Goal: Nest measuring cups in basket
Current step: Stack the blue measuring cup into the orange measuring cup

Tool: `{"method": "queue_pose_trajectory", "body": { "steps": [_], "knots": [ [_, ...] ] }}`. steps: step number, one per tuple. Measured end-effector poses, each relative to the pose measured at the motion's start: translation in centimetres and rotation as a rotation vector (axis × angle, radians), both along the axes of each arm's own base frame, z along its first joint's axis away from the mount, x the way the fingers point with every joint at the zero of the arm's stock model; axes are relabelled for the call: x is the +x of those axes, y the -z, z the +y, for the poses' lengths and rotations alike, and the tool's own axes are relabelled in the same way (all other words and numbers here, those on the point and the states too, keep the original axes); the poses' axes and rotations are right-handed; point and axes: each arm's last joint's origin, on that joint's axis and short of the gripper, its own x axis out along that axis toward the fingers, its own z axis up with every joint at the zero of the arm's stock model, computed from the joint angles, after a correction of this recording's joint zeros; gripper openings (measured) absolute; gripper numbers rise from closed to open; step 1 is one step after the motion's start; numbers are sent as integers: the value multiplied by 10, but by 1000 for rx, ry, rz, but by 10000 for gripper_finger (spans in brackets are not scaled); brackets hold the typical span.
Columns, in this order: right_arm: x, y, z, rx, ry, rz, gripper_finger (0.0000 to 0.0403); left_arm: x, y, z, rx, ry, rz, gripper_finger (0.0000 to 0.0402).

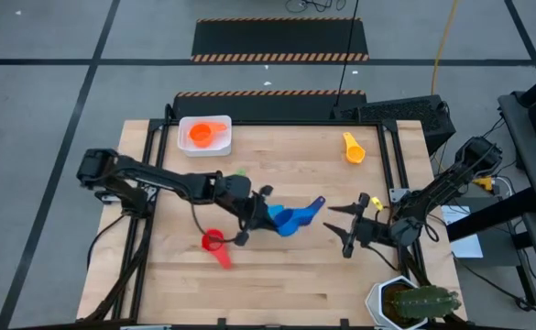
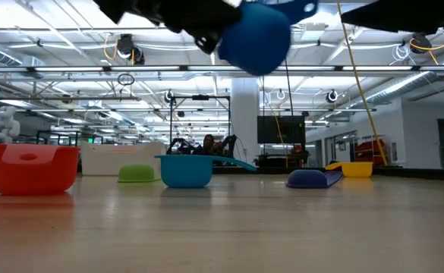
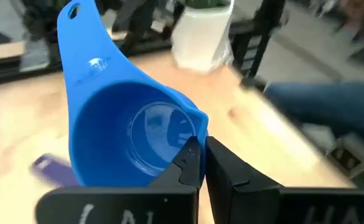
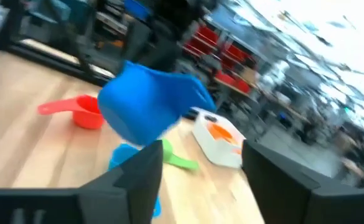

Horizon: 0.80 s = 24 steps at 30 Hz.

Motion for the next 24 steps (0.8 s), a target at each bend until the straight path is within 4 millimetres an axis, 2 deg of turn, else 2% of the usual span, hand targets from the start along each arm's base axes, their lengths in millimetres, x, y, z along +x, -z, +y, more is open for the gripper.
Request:
{"method": "queue_pose_trajectory", "body": {
  "steps": [6, 10, 15, 20, 24],
  "knots": [
    [0, 2, -1, 93, 48, -21, 247, -33, -23, 15, 242, -64, 39, 11],
    [0, 3, -2, 142, 50, -34, 248, -55, -34, 36, 365, -148, 95, 8],
    [0, 3, -2, 142, 50, -30, 241, -78, -42, 72, 499, -297, 186, 21],
    [0, 5, -2, 127, 51, -16, 240, -98, -40, 114, 577, -443, 321, 7],
    [0, 6, -2, 113, 53, -3, 240, -114, -36, 146, 601, -515, 416, 19]
  ]
}}
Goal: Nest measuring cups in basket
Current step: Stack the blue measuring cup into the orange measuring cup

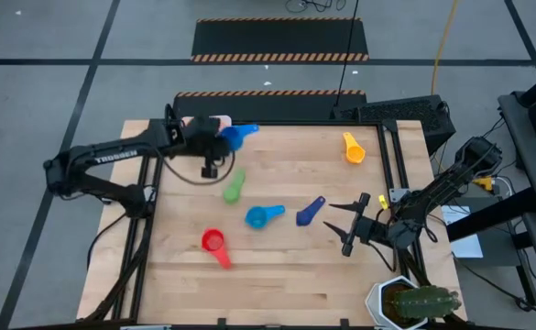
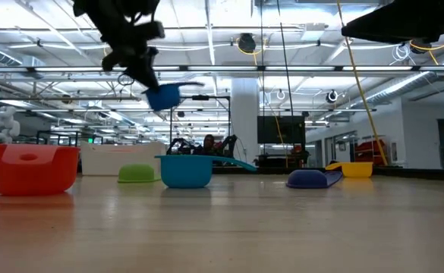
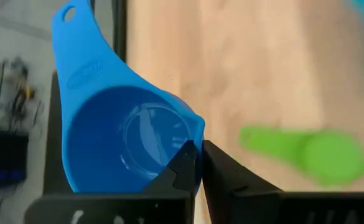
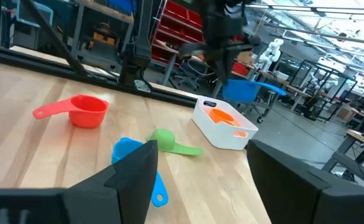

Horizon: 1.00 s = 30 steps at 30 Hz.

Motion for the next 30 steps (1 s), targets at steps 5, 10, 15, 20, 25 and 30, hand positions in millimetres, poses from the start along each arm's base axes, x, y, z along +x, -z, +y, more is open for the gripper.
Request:
{"method": "queue_pose_trajectory", "body": {
  "steps": [5, 10, 15, 20, 25, 30],
  "knots": [
    [2, 0, -2, -1, 14, 1, 240, -17, 1, 30, 18, -109, 26, 14],
    [4, 0, -6, -7, 36, 3, 240, -34, 5, 54, 15, -226, 64, 14],
    [5, 0, -8, -17, 47, 8, 240, -45, 17, 72, -25, -280, 154, 17],
    [5, 0, -8, -49, 47, 21, 240, -49, 28, 83, -54, -306, 207, 9],
    [6, 0, -9, -72, 52, 30, 240, -49, 38, 91, -60, -281, 259, 25],
    [8, 0, -12, -74, 70, 32, 240, -51, 48, 101, -80, -284, 302, 11]
  ]
}}
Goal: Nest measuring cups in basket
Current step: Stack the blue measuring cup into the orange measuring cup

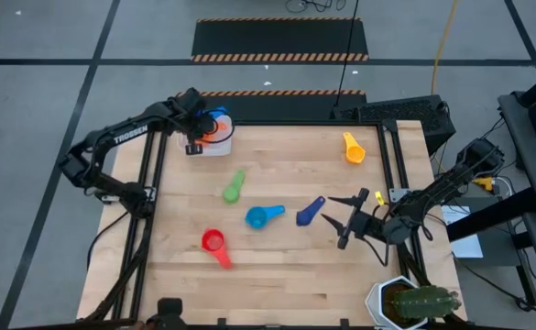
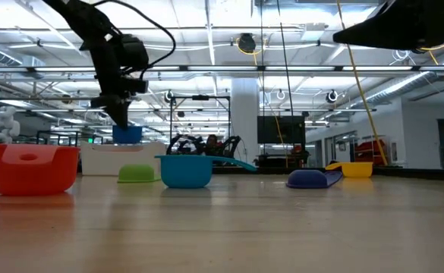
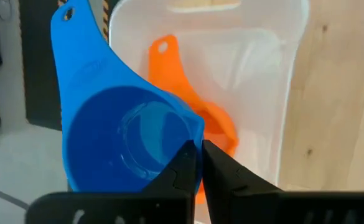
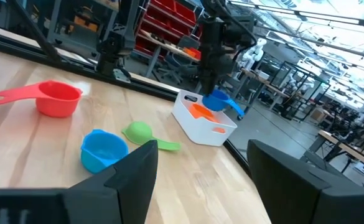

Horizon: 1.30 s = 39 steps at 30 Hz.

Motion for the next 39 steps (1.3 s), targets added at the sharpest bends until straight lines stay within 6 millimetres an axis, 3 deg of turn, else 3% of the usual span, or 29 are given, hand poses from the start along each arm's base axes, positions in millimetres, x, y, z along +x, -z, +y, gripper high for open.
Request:
{"method": "queue_pose_trajectory", "body": {
  "steps": [18, 33, 39],
  "knots": [
    [1, 0, -2, -3, 9, 2, 240, -6, 18, 1, -80, 47, 104, 34],
    [1, 0, -2, -3, 9, 2, 240, -6, 19, 1, -80, 55, 105, 37],
    [1, 0, -2, -3, 9, 2, 240, -5, 19, 2, -65, 40, 104, 82]
  ]
}}
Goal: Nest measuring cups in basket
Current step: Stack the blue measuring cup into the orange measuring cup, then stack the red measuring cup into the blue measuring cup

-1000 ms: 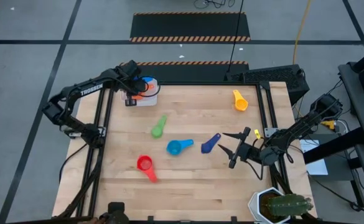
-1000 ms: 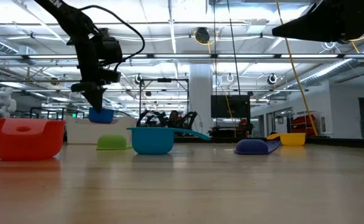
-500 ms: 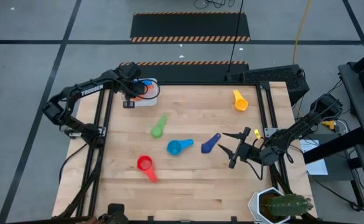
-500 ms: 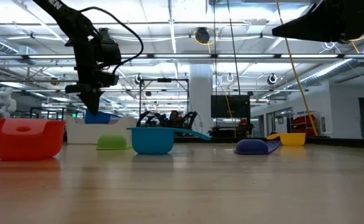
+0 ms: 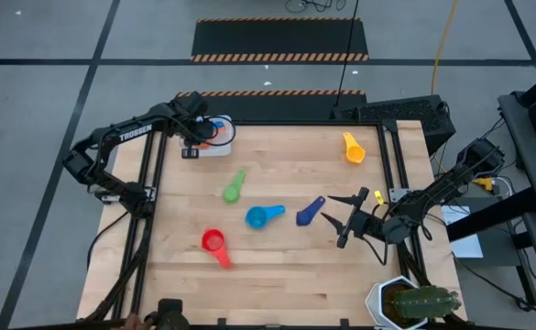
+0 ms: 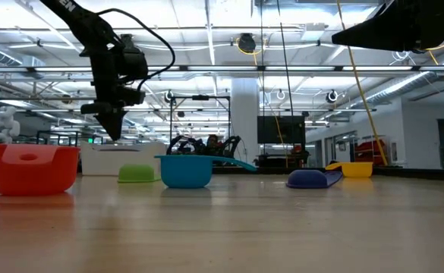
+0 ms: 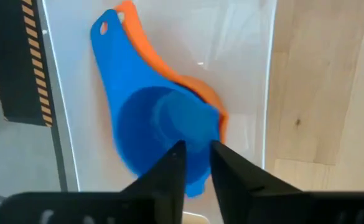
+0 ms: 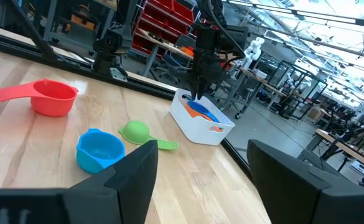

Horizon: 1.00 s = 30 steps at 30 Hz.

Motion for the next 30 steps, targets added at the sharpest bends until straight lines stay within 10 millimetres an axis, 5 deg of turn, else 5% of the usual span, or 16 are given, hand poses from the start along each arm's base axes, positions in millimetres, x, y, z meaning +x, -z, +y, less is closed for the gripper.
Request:
{"method": "queue_pose_trajectory", "body": {
  "steps": [6, 11, 22, 30],
  "knots": [
    [0, 0, 0, 0, 0, 0, 240, 1, -1, 1, 40, -47, 10, 134],
    [0, 0, 0, 26, 0, -13, 240, 7, -4, -8, 93, -119, 36, 141],
    [5, -2, -3, 147, -79, -66, 240, 31, -42, -74, 126, -163, -190, 109],
    [16, 8, -11, 314, -129, -76, 240, 48, -50, -127, -52, -272, -374, 97]
  ]
}}
